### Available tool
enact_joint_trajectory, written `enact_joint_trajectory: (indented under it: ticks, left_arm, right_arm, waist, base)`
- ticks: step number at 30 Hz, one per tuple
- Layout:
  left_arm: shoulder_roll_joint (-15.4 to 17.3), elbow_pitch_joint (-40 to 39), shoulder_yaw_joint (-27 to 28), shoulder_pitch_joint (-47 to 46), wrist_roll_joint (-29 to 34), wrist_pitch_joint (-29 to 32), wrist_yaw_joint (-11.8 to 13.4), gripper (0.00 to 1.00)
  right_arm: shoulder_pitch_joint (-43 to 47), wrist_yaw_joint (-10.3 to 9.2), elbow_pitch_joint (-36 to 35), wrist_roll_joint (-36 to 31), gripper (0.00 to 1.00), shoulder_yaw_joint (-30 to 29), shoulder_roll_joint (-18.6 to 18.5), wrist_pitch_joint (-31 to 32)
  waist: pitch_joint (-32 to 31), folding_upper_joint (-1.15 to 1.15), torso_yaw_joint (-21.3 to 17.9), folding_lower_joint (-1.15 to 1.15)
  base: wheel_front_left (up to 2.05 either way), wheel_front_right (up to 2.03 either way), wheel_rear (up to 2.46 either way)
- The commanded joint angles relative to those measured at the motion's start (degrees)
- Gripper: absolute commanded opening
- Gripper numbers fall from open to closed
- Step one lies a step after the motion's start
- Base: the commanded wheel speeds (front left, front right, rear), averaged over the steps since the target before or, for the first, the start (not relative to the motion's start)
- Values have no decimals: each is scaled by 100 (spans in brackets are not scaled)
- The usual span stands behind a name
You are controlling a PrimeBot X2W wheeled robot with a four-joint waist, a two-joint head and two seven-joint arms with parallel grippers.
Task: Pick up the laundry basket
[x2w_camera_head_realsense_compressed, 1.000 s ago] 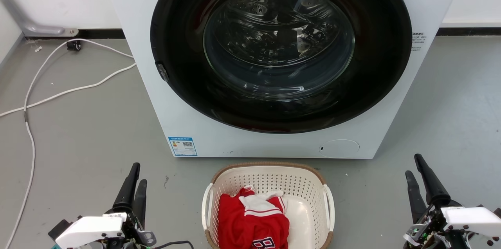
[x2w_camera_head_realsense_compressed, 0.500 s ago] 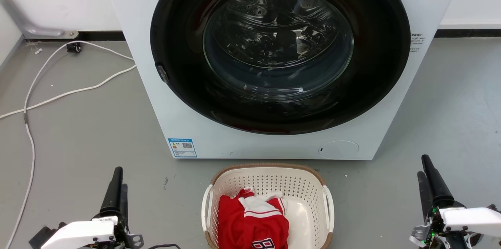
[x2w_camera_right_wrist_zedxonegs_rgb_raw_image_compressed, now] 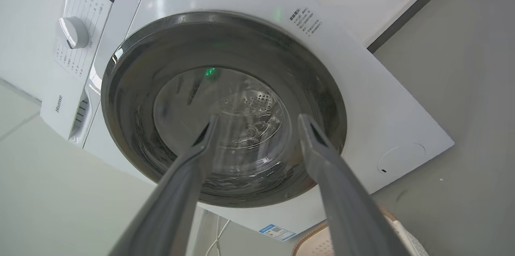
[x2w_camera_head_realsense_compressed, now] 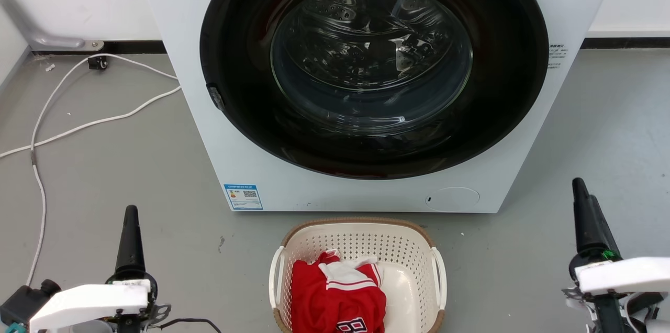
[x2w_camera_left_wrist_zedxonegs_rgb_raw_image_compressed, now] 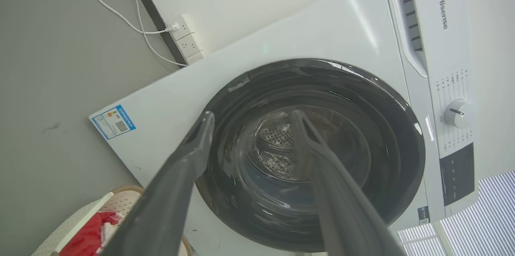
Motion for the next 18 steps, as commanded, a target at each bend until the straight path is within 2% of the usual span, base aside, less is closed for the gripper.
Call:
enact_joint_trajectory:
  ticks: [1,11,18]
  left_arm:
    - [22,-245,-63,26,296,-61,29,100]
    - [23,-885,-396,202,1495,-237,228,100]
    - [23,-1163,-754,298,2614,-368,361,100]
  right_arm:
    - [-97,10,-242,-420,100,86,-13,-74]
    - [-8,11,-588,-1587,100,305,-12,-252]
    - [39,11,-742,-2520,100,447,-12,-380]
  waist:
    - [1,0,1,0]
    - [2,0,5,0]
    - [-5,0,1,0]
  base:
    - [0,0,0]
    - [0,0,0]
    - [0,0,0]
